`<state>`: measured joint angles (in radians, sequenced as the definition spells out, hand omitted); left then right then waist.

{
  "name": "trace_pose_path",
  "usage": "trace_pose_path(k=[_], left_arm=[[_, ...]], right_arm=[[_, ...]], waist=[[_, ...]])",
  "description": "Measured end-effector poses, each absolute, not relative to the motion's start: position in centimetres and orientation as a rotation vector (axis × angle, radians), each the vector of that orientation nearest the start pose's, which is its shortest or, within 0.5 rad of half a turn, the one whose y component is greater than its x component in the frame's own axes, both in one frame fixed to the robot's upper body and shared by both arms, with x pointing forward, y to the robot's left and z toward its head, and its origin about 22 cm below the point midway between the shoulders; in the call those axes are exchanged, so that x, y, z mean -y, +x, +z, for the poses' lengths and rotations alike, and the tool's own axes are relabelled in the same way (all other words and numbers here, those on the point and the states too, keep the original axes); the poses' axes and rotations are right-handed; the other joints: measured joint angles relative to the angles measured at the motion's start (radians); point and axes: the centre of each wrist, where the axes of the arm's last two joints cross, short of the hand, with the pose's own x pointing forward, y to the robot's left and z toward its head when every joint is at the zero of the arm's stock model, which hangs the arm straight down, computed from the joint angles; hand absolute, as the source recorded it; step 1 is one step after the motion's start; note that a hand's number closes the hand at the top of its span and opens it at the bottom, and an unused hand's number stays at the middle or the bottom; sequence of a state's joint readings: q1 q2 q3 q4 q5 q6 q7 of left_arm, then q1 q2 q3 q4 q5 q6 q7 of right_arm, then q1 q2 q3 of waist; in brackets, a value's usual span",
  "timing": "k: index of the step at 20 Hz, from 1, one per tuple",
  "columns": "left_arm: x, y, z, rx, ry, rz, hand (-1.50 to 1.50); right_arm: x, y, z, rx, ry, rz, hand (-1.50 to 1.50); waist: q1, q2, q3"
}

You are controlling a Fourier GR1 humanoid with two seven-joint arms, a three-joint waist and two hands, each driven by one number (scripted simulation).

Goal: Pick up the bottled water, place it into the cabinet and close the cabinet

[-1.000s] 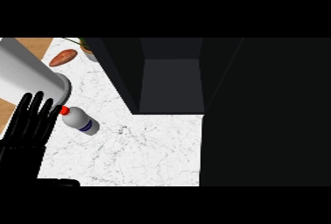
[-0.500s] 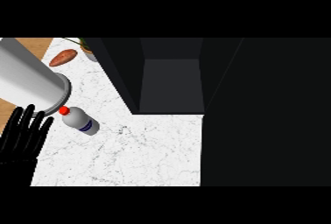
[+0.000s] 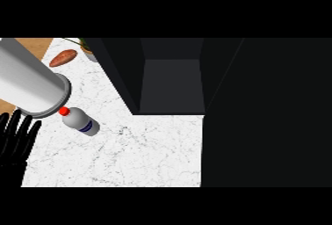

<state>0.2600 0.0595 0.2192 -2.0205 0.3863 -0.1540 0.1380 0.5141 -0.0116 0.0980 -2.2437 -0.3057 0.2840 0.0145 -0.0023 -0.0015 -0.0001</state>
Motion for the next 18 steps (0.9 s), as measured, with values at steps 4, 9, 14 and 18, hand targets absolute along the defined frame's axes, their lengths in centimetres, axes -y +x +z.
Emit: trace_pose_path(k=[4, 9, 14, 18], left_arm=[[-31.5, 16.3, 5.0, 1.703, -0.064, 0.258, -1.50], [-33.3, 17.6, 3.1, 1.699, -0.025, 0.244, -1.50], [-34.1, 19.2, 2.0, 1.689, 0.009, 0.213, -1.50], [-35.8, 20.0, 0.3, 1.667, 0.028, 0.195, -1.50]], right_arm=[[24.3, 11.3, 7.4, 1.804, 0.357, -0.023, -1.50], [24.2, 11.0, 6.9, 1.805, 0.365, -0.012, -1.50], [24.3, 10.6, 6.6, 1.806, 0.366, -0.003, -1.50], [24.6, 10.2, 7.0, 1.808, 0.370, 0.005, -1.50]], waist=[[-0.001, 0.000, 0.000], [-0.002, 0.001, 0.000], [-0.004, 0.001, 0.000], [-0.005, 0.001, 0.000]])
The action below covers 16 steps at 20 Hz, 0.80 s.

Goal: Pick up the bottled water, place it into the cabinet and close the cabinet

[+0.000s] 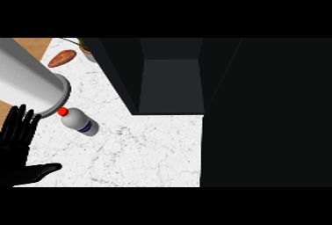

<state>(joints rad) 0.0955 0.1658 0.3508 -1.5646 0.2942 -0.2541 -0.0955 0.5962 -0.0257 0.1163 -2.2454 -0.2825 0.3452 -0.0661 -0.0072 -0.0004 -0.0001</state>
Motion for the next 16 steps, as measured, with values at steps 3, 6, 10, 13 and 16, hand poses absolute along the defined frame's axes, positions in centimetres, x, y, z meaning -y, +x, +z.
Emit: trace_pose_path(k=[3, 6, 10, 13, 16], left_arm=[[-36.6, 21.2, -1.2, 1.648, 0.030, 0.192, -1.50], [-37.4, 22.1, -2.4, 1.615, 0.026, 0.197, -1.50], [-38.3, 23.1, -4.3, 1.578, 0.016, 0.227, -1.50], [-38.8, 23.9, -5.6, 1.547, 0.006, 0.256, -1.50], [-38.8, 23.8, -7.2, 1.523, -0.019, 0.278, -1.50]], right_arm=[[24.8, 10.1, 6.5, 1.804, 0.375, -0.001, -1.50], [25.1, 9.8, 6.1, 1.811, 0.384, -0.004, -1.50], [24.6, 9.4, 6.1, 1.811, 0.387, -0.003, -1.50], [24.5, 8.9, 6.4, 1.812, 0.393, -0.003, -1.50], [24.7, 9.0, 6.2, 1.807, 0.395, -0.011, -1.50]], waist=[[-0.002, 0.000, 0.000], [-0.002, 0.000, 0.000], [-0.004, 0.001, 0.000], [-0.006, 0.001, -0.001], [-0.004, 0.001, -0.001]])
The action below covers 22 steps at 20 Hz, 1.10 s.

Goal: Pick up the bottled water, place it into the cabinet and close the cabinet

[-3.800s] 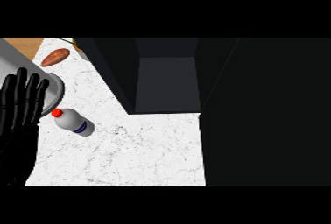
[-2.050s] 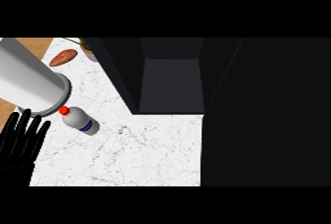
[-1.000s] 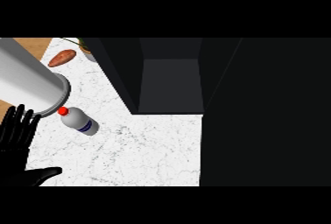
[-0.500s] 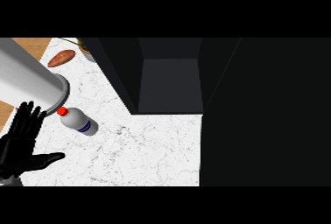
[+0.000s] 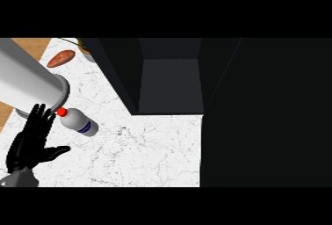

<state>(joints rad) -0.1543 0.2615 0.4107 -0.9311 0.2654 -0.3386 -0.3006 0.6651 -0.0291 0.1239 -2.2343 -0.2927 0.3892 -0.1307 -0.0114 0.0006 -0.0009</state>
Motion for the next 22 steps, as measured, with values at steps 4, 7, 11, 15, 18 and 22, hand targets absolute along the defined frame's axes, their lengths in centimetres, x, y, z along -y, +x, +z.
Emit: trace_pose_path(k=[4, 7, 11, 15, 18, 22], left_arm=[[-38.8, 24.1, -9.0, 1.500, -0.046, 0.307, -1.50], [-38.4, 24.1, -10.4, 1.493, -0.069, 0.319, -1.50], [-38.5, 24.9, -11.2, 1.493, -0.076, 0.317, -1.50], [-37.8, 25.3, -12.0, 1.495, -0.089, 0.319, -1.50], [-37.7, 25.3, -12.4, 1.492, -0.104, 0.326, -1.50], [-38.0, 25.3, -12.5, 1.476, -0.128, 0.341, -1.50]], right_arm=[[24.7, 9.1, 5.9, 1.799, 0.399, -0.011, -1.50], [25.2, 8.8, 6.4, 1.798, 0.396, -0.009, -1.50], [25.0, 9.3, 6.5, 1.805, 0.392, 0.002, -1.50], [24.9, 9.0, 6.0, 1.807, 0.401, 0.010, -1.50], [24.5, 9.3, 5.8, 1.808, 0.407, 0.015, -1.50], [24.2, 9.9, 5.8, 1.809, 0.406, 0.004, -1.50]], waist=[[-0.001, 0.001, 0.000], [-0.003, 0.001, 0.000], [-0.006, 0.003, -0.001], [-0.011, 0.004, -0.001], [-0.014, 0.006, -0.002], [-0.013, 0.006, -0.002]])
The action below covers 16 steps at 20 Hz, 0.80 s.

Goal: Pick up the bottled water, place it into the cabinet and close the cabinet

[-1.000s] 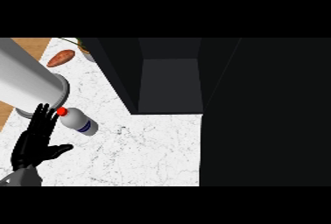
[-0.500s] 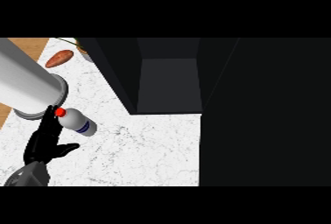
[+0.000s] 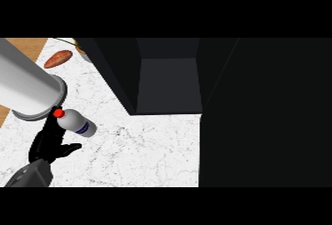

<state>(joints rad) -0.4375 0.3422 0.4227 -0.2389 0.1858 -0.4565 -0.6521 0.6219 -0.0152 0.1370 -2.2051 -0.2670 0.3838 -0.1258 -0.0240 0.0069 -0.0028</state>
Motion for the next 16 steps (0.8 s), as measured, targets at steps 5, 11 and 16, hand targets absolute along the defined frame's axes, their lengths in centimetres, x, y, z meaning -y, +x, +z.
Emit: trace_pose_path(k=[5, 11, 16], left_arm=[[-36.6, 25.7, -13.0, 1.456, -0.193, 0.368, -1.50], [-35.6, 26.1, -13.2, 1.429, -0.265, 0.387, -1.50], [-35.0, 26.5, -13.2, 1.419, -0.326, 0.392, -1.50]], right_arm=[[23.9, 10.5, 6.2, 1.811, 0.410, 0.009, -1.50], [24.0, 10.4, 5.7, 1.800, 0.416, 0.007, -1.50], [23.9, 10.4, 5.5, 1.795, 0.422, 0.006, -1.50]], waist=[[-0.002, 0.001, 0.000], [-0.005, 0.002, -0.001], [-0.005, 0.002, -0.001]])
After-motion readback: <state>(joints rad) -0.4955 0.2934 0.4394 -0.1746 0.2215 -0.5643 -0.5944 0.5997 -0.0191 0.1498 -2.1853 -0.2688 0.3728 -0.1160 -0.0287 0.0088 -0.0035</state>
